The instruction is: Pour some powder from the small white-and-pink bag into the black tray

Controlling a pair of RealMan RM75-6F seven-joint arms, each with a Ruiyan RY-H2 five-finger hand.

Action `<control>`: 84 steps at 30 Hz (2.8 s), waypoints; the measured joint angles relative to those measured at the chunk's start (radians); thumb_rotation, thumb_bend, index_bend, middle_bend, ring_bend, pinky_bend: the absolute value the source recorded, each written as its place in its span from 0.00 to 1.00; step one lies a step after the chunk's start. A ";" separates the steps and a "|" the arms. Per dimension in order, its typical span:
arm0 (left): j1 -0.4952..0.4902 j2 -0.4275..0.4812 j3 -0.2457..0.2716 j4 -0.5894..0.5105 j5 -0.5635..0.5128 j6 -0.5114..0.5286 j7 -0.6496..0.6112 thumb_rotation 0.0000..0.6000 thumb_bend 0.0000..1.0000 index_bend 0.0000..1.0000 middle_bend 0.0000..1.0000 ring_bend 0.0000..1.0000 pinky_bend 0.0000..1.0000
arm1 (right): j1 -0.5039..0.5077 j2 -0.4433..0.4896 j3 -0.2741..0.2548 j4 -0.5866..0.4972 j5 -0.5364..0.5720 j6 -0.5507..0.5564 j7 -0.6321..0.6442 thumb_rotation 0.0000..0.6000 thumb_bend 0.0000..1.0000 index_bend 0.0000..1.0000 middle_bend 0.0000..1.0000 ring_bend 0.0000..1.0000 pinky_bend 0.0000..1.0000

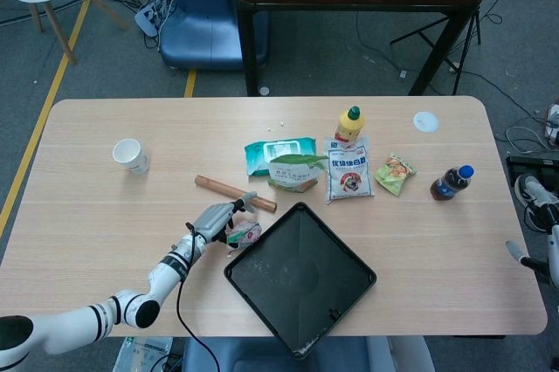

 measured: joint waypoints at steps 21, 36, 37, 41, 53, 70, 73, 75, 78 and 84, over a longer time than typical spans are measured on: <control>-0.002 0.095 0.029 -0.168 -0.082 0.014 0.035 1.00 0.17 0.00 0.09 0.04 0.26 | 0.016 -0.013 0.005 0.011 -0.003 -0.014 0.003 1.00 0.16 0.07 0.22 0.10 0.12; 0.040 0.202 0.035 -0.323 -0.004 0.107 0.004 1.00 0.17 0.00 0.06 0.01 0.22 | 0.021 -0.014 0.006 0.012 -0.006 -0.016 0.005 1.00 0.16 0.07 0.22 0.10 0.12; 0.044 0.214 0.038 -0.340 0.004 0.114 0.001 1.00 0.17 0.00 0.06 0.01 0.22 | 0.022 -0.014 0.006 0.012 -0.005 -0.017 0.005 1.00 0.16 0.07 0.22 0.10 0.12; 0.056 0.252 0.043 -0.394 0.031 0.138 -0.006 1.00 0.17 0.00 0.05 0.00 0.20 | 0.026 -0.015 0.007 0.012 -0.005 -0.021 0.005 1.00 0.16 0.07 0.22 0.10 0.12; 0.118 0.393 0.037 -0.488 0.084 0.277 0.006 1.00 0.17 0.00 0.05 0.00 0.20 | 0.036 -0.006 0.008 0.010 0.007 -0.043 0.004 1.00 0.16 0.07 0.22 0.10 0.12; 0.365 0.509 0.105 -0.461 0.081 0.669 0.205 1.00 0.17 0.05 0.05 0.00 0.16 | 0.074 0.030 -0.035 0.035 -0.079 -0.123 0.077 1.00 0.17 0.08 0.21 0.10 0.12; 0.418 0.507 0.140 -0.455 0.089 0.740 0.298 1.00 0.17 0.05 0.05 0.00 0.13 | 0.082 0.028 -0.044 0.040 -0.098 -0.132 0.080 1.00 0.17 0.08 0.20 0.10 0.12; 0.449 0.504 0.160 -0.455 0.096 0.780 0.349 1.00 0.17 0.05 0.05 0.00 0.11 | 0.086 0.025 -0.050 0.041 -0.112 -0.135 0.082 1.00 0.17 0.08 0.20 0.10 0.12; 0.503 0.497 0.190 -0.464 0.112 0.846 0.417 1.00 0.17 0.05 0.05 0.00 0.11 | 0.090 0.017 -0.058 0.045 -0.141 -0.130 0.090 1.00 0.17 0.08 0.20 0.10 0.12; 0.584 0.484 0.252 -0.506 0.163 0.924 0.493 1.00 0.17 0.05 0.05 0.00 0.10 | 0.092 -0.004 -0.076 0.057 -0.186 -0.107 0.094 1.00 0.17 0.08 0.20 0.10 0.12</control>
